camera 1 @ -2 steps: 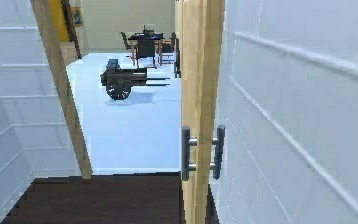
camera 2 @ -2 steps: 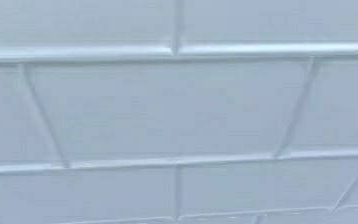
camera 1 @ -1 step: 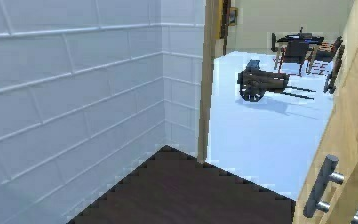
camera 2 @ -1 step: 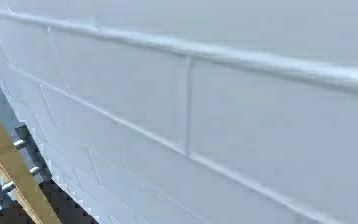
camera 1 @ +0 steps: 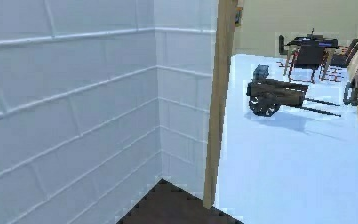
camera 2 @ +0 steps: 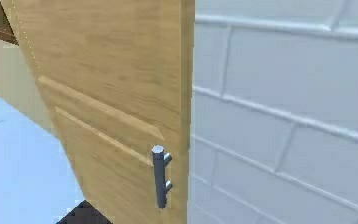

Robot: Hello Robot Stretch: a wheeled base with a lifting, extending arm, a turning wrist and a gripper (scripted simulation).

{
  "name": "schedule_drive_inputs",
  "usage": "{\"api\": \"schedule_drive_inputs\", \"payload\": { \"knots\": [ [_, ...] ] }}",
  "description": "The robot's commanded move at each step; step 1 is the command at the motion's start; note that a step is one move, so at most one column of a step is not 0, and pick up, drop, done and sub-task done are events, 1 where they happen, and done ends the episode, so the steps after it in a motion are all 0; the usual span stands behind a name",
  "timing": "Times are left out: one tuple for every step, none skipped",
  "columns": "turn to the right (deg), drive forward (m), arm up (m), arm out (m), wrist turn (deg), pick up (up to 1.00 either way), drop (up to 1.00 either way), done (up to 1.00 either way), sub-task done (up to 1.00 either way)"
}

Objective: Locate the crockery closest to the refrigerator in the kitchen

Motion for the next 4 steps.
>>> {"api": "schedule_drive_inputs", "payload": {
  "knots": [
    [33.0,0.00,0.00,0.00,0.0,0.00,0.00,0.00,0.00],
    [0.0,1.00,0.00,0.00,0.0,0.00,0.00,0.00,0.00],
    [6.0,0.00,0.00,0.00,0.0,0.00,0.00,0.00,0.00],
    [0.0,0.20,0.00,0.00,0.0,0.00,0.00,0.00,0.00]
  ]
}}
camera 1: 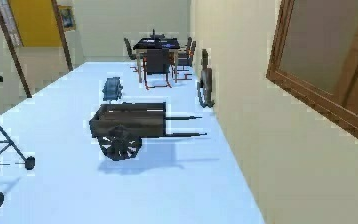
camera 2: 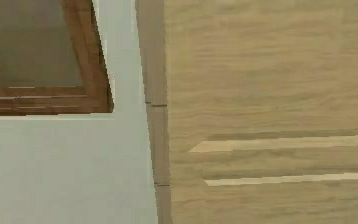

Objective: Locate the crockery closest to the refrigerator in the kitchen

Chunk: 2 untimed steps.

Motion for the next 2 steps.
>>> {"api": "schedule_drive_inputs", "payload": {
  "knots": [
    [0.0,0.30,0.00,0.00,0.0,0.00,0.00,0.00,0.00],
    [-45.0,0.00,0.00,0.00,0.0,0.00,0.00,0.00,0.00]
  ]
}}
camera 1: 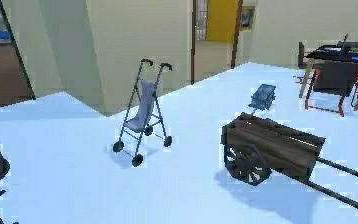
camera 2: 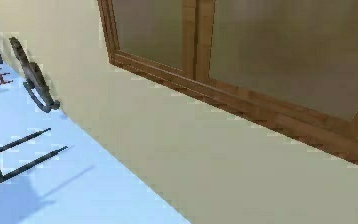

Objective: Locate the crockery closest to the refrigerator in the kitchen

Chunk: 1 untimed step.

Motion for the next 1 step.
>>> {"api": "schedule_drive_inputs", "payload": {
  "knots": [
    [-30.0,0.00,0.00,0.00,0.0,0.00,0.00,0.00,0.00]
  ]
}}
